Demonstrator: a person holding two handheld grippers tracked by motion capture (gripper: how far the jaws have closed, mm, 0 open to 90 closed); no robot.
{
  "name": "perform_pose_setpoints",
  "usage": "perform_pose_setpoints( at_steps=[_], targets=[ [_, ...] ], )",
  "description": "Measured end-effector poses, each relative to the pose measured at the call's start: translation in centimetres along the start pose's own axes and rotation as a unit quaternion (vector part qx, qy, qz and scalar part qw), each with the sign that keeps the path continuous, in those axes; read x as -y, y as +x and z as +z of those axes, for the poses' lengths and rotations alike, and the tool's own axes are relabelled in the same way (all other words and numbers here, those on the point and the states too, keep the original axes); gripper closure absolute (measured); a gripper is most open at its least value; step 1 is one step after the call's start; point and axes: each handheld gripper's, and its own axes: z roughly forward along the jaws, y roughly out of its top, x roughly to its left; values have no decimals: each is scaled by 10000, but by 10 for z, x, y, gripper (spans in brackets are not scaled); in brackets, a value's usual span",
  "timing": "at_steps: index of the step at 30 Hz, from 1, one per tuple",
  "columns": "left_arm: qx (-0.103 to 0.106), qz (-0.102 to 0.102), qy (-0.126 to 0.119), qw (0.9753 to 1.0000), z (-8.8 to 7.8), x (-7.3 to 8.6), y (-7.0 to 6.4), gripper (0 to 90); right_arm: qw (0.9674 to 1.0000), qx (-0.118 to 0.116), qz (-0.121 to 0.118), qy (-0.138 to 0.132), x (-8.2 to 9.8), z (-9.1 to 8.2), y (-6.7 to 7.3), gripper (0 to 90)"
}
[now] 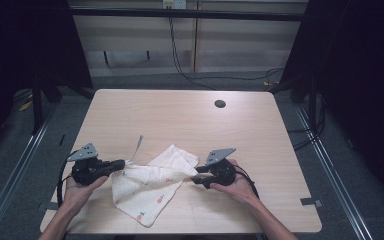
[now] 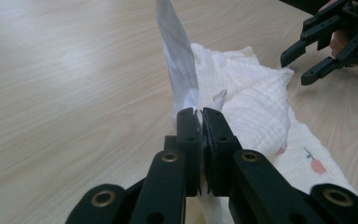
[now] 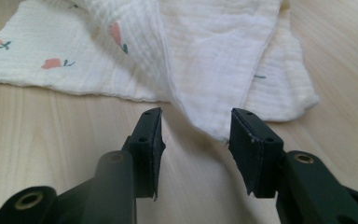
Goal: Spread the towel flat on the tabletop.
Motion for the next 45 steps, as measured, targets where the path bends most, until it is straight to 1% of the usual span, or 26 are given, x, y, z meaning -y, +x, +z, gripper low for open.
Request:
perform_pose_setpoints(
  at_steps=[3, 7, 8, 10, 13, 15, 16, 18, 21, 24, 25, 26, 27, 29, 32, 33, 34, 35, 36, 37, 38, 39, 40, 41, 43, 45],
  targets=[
    [-47, -94, -37, 9999, -1, 2, 4, 864, 9998, 42, -100, -178, -1, 2, -1, 548],
    [-32, -120, -43, 9999, -1, 2, 5, 864, 9998, 81, -141, -134, 0, 5, 0, 578],
    [-26, -117, -42, 9999, -1, 2, 5, 864, 9998, 38, -140, -127, 1, 6, -2, 629],
    [0, -79, -15, 10000, 1, 2, 5, 863, 9999, -51, -64, -91, 1, 7, -2, 692],
    [6, -96, 3, 10000, 2, 3, 5, 863, 9999, -28, -99, 0, 2, 12, -2, 715],
    [-21, -113, 2, 9999, 2, 4, 6, 863, 9999, -3, -110, -11, 2, 12, -2, 722],
    [-28, -119, 14, 9999, 1, 5, 7, 863, 10000, -19, -76, -28, 2, 12, -2, 724],
    [-16, -148, -2, 9999, 1, 5, 8, 864, 10000, 2, -53, -12, 2, 12, -3, 768],
    [11, -191, -31, 9998, 1, 5, 9, 864, 10000, -83, 45, 3, 3, 11, -4, 864],
    [79, -188, -99, 9997, -1, 5, 8, 864, 9995, -227, 201, 6, 2, 9, -5, 883],
    [94, -210, -128, 9997, -1, 4, 8, 864, 9989, -327, 324, -87, 1, 7, -6, 885],
    [146, -219, -165, 9995, -2, 4, 8, 864, 9989, -327, 324, -87, 1, 7, -6, 885],
    [214, -233, -200, 9993, -2, 4, 7, 864, 9984, -386, 382, -148, 0, 5, -7, 885],
    [253, -230, -223, 9992, -2, 2, 7, 865, 9972, -470, 491, -312, -3, -4, -9, 887],
    [268, -200, -256, 9991, -3, 0, 5, 865, 9957, -513, 558, -523, -9, -15, -11, 887],
    [268, -199, -270, 9991, -3, -1, 4, 865, 9951, -471, 595, -631, -12, -23, -13, 888],
    [270, -167, -287, 9991, -4, -3, 3, 865, 9951, -471, 595, -631, -12, -23, -13, 888],
    [300, -200, -352, 9987, -4, -4, 2, 865, 9946, -429, 621, -709, -15, -27, -14, 889],
    [305, -180, -345, 9988, -4, -5, 1, 865, 9937, -412, 686, -791, -17, -32, -16, 890],
    [289, -121, -337, 9989, -5, -6, 0, 866, 9931, -431, 695, -843, -19, -35, -17, 890],
    [311, -102, -342, 9989, -6, -8, -1, 866, 9921, -483, 676, -941, -25, -42, -17, 890],
    [335, -76, -414, 9986, -7, -12, -3, 866, 9916, -541, 654, -976, -28, -46, -17, 890],
    [335, -76, -414, 9986, -7, -12, -3, 867, 9916, -541, 654, -976, -28, -46, -17, 890],
    [380, -56, -460, 9982, -8, -16, -5, 868, 9907, -686, 572, -1023, -34, -54, -17, 890],
    [449, -32, -527, 9976, -9, -21, -9, 868, 9912, -655, 539, -1013, -36, -57, -16, 890],
    [434, 93, -467, 9979, -8, -26, -13, 868, 9909, -642, 562, -1041, -40, -65, -17, 890]
  ],
)
